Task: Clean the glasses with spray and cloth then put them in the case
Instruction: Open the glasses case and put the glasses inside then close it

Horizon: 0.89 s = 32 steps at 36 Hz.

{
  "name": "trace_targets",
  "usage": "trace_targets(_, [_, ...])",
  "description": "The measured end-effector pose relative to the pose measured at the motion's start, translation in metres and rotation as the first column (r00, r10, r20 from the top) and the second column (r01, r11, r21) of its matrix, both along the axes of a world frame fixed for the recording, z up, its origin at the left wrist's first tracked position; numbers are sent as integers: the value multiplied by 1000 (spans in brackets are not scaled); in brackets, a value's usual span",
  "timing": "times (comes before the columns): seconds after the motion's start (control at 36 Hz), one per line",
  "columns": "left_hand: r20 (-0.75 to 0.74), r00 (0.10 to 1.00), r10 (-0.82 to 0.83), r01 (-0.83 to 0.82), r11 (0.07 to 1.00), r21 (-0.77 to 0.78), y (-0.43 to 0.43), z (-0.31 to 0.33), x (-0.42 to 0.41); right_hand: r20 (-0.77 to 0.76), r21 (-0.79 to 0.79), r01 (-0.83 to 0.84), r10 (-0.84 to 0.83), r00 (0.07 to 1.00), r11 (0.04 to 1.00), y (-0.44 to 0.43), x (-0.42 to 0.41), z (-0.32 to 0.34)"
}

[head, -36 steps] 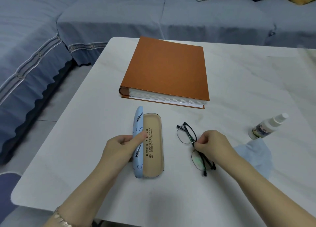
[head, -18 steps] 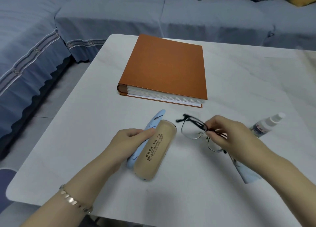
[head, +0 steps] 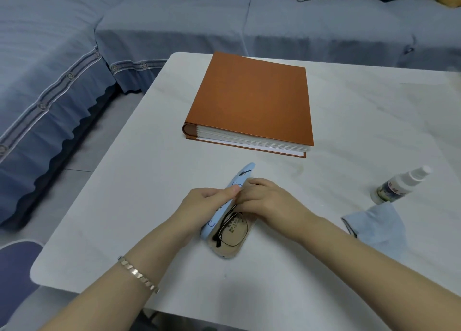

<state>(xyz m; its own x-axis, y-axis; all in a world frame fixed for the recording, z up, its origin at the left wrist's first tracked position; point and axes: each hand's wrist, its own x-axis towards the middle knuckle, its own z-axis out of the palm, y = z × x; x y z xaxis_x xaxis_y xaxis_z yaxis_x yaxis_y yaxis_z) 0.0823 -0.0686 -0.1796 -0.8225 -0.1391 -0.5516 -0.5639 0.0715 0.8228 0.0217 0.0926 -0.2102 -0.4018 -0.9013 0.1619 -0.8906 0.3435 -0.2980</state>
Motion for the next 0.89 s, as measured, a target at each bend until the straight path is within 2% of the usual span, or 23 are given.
trace_targets(0.08, [-3, 1000, 5, -5, 1000, 2, 0, 0, -1, 0, -63, 34, -34, 999, 997, -2, 1, -9])
trace_targets(0.28, [18, 1000, 20, -20, 999, 41, -1, 0, 2, 86, -86, 97, -90, 992, 992, 0, 9, -18])
trace_targets(0.36, [26, 1000, 12, -13, 999, 45, -2, 0, 1, 182, -181, 224, -191, 965, 958, 8, 7, -15])
trace_targets(0.44, [23, 1000, 7, -9, 998, 56, -1, 2, 2, 303, -191, 469, -403, 863, 862, 19, 6, -6])
trace_targets(0.53, [15, 1000, 8, -9, 998, 55, 0, 2, 2, 421, -76, 625, -544, 726, 777, 26, 5, -6])
trace_targets(0.69, [15, 1000, 4, -5, 998, 67, 1, 4, 3, 513, 50, 625, -557, 653, 779, 16, 3, -9])
trace_targets(0.89, [-4, 1000, -4, 5, 998, 65, 1, 3, 5, 552, 19, 652, -552, 625, 758, 11, 4, -10])
